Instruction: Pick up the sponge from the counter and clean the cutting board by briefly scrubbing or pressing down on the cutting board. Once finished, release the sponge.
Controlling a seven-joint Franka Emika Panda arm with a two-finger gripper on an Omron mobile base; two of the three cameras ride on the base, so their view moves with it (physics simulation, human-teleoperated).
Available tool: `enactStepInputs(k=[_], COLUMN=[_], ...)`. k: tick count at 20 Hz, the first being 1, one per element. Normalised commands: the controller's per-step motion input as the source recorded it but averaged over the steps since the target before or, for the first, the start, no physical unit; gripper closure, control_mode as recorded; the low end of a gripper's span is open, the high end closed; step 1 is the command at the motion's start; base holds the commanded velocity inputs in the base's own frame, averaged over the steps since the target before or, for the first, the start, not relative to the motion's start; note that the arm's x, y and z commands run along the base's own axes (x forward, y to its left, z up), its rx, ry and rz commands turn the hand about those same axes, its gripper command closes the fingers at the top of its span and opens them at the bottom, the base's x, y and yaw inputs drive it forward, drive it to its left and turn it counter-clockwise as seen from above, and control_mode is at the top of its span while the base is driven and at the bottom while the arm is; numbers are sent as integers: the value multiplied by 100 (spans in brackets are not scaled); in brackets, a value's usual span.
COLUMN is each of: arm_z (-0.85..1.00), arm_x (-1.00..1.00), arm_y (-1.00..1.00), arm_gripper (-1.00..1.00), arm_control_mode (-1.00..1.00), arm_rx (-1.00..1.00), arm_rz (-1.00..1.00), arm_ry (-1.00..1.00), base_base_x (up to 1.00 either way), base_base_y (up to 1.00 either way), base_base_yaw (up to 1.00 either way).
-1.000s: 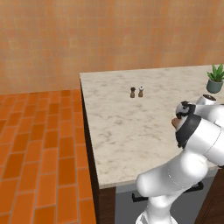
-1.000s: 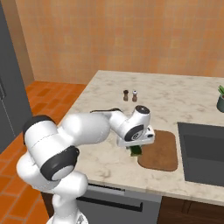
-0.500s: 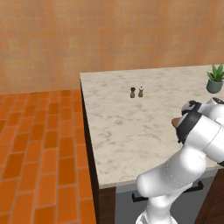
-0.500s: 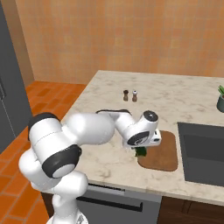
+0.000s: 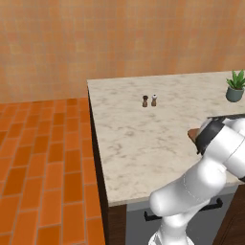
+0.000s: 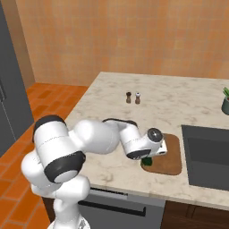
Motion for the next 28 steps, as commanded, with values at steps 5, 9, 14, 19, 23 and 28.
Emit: enactStepInputs(k=[5, 9, 14, 19, 23, 28], arm_z=[0, -5, -22, -21, -6, -16], arm_x=[12, 24, 8, 12, 34, 54], arm_y=[-25, -11, -7, 0, 0, 1], arm_gripper=[100, 100, 100, 100, 100, 100], arm_control_mode=[-100, -100, -100, -100, -100, -100], arm_rx=[0, 0, 0, 0, 0, 0], arm_rz=[-3, -2, 0, 0, 0, 0], arm_ry=[0, 0, -4, -9, -8, -4], base_base_x=[0, 0, 0, 0, 0, 0], base_base_y=[0, 0, 0, 0, 0, 0], base_base_yaw=[0, 0, 0, 0, 0, 0])
